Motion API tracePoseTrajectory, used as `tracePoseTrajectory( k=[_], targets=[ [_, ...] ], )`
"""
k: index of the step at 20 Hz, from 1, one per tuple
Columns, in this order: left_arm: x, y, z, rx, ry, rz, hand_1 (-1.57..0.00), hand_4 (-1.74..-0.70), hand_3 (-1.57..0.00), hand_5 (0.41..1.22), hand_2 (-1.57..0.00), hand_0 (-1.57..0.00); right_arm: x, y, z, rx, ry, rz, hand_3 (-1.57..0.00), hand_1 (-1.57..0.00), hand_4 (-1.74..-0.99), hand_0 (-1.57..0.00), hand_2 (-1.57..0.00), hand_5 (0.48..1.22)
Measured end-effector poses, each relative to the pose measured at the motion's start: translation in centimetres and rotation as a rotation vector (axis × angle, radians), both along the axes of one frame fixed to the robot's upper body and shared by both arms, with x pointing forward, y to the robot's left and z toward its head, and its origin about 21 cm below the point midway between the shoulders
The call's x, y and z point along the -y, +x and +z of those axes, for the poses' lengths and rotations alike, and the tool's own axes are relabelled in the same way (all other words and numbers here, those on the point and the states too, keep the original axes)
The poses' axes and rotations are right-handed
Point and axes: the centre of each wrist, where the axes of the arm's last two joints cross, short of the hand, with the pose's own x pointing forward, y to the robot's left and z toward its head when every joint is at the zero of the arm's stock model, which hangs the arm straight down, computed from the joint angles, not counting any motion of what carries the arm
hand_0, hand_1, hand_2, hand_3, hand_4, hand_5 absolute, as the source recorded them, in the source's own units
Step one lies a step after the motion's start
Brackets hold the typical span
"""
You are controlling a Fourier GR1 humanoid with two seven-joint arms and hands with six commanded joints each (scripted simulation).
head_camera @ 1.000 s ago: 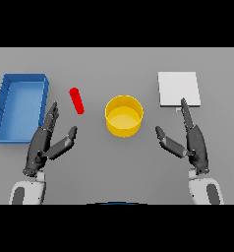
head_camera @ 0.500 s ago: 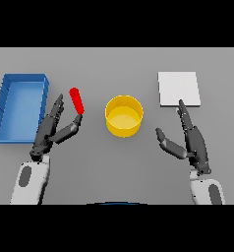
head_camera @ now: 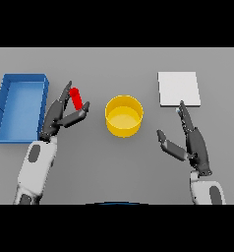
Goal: Pick up the red beaker and tilt it to pour out 1 green nut into yellow bowl. Pick up the yellow bowl and place it on the metallic measuring scale.
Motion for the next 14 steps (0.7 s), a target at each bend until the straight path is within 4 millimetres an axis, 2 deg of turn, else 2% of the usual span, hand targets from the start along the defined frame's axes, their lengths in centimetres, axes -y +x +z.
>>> tracePoseTrajectory(
  k=[1, 4, 6, 9, 12, 13, 14],
  targets=[
    [0.1, 0.8, 0.4, 0.001, 0.016, 0.005, 0.00, -1.20, 0.00, 0.661, 0.00, 0.00, -0.1, 0.2, 0.5, 0.013, -0.014, 0.001, 0.00, 0.00, -1.226, 0.00, 0.00, 0.631],
    [0.3, 1.7, -0.2, -0.012, 0.033, 0.011, 0.00, -1.20, 0.00, 0.669, 0.00, 0.00, 0.2, 0.0, 0.5, -0.008, -0.006, -0.004, 0.00, 0.00, -1.234, 0.00, 0.00, 0.635],
    [0.5, 2.4, 0.3, -0.009, 0.031, 0.013, 0.00, -1.21, 0.00, 0.673, 0.00, 0.00, 0.4, 0.1, 0.3, -0.009, -0.006, -0.010, 0.00, 0.00, -1.240, 0.00, 0.00, 0.639],
    [0.8, 3.2, -0.6, -0.007, 0.010, 0.021, 0.00, -1.25, 0.00, 0.695, 0.00, 0.00, -0.1, 0.1, 0.2, -0.018, -0.011, -0.015, 0.00, 0.00, -1.245, 0.00, 0.00, 0.642],
    [1.3, 3.9, -1.2, 0.029, -0.059, 0.031, 0.00, -1.30, 0.00, 0.719, -0.01, 0.00, 0.3, 0.2, 0.6, -0.014, 0.000, -0.019, 0.00, 0.00, -1.246, 0.00, 0.00, 0.646],
    [1.4, 4.0, -1.5, 0.025, -0.085, 0.036, -0.01, -1.33, -0.04, 0.738, -0.05, 0.00, 0.6, 0.2, 0.6, -0.018, -0.008, -0.024, 0.00, 0.00, -1.244, 0.00, 0.00, 0.644],
    [1.6, 4.3, -1.7, 0.013, -0.098, 0.042, -0.09, -1.36, -0.13, 0.761, -0.16, -0.08, 0.8, 0.1, 0.3, -0.021, -0.003, -0.022, 0.00, 0.00, -1.242, 0.00, 0.00, 0.645]
  ],
)
